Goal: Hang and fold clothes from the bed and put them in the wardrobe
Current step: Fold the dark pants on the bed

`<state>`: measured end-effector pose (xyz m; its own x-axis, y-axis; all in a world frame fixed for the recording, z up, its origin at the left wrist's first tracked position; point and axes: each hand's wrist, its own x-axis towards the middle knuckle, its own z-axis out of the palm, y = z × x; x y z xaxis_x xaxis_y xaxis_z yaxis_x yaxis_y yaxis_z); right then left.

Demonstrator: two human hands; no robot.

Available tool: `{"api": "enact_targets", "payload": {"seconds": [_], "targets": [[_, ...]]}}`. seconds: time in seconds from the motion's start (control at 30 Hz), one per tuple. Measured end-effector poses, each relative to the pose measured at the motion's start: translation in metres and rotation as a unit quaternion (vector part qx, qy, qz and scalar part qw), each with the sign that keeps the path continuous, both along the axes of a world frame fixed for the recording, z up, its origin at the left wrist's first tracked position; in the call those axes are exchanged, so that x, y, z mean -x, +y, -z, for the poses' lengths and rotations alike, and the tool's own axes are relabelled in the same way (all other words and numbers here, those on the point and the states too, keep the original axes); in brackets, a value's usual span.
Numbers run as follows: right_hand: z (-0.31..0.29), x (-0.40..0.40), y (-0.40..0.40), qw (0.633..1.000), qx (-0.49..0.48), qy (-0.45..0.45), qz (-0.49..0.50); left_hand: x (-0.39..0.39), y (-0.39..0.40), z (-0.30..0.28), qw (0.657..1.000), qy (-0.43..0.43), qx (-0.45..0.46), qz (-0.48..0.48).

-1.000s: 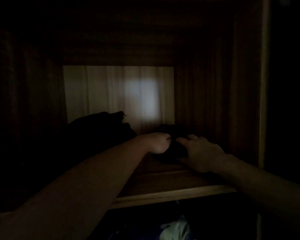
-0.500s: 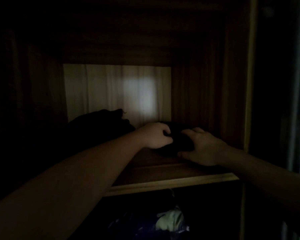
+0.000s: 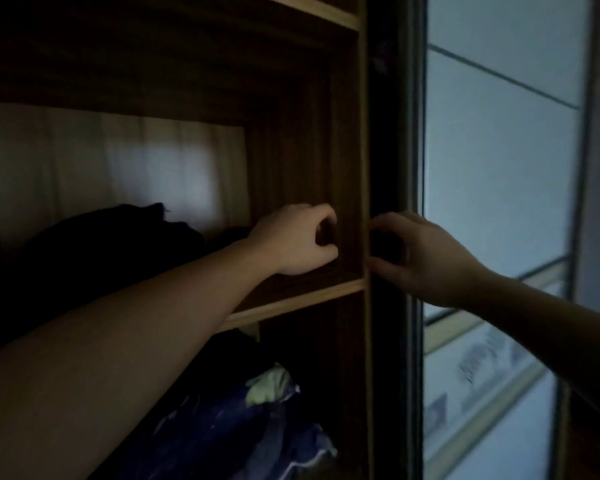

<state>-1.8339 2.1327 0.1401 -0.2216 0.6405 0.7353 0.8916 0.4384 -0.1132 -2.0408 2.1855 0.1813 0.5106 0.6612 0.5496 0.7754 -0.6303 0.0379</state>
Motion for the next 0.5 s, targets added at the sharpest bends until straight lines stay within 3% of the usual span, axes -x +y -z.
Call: {"api": "enact_targets", "payload": {"seconds": [0.13, 0.27, 0.5], "targets": [[0.04, -0.049, -0.057, 0.989, -0.004, 0.07, 0.133, -0.048, -0.04, 0.014, 0.987, 0.016, -0.101, 0.121], [0.093, -0.102, -0.141, 0.949, 0.046, 0.121, 0.286, -0.129, -0.09, 0.062, 0.96, 0.063, -0.097, 0.255], [0.189, -0.176, -0.367, 0.809, 0.114, 0.17, 0.551, -0.297, -0.208, 0.175, 0.889, 0.163, -0.014, 0.427]]}}
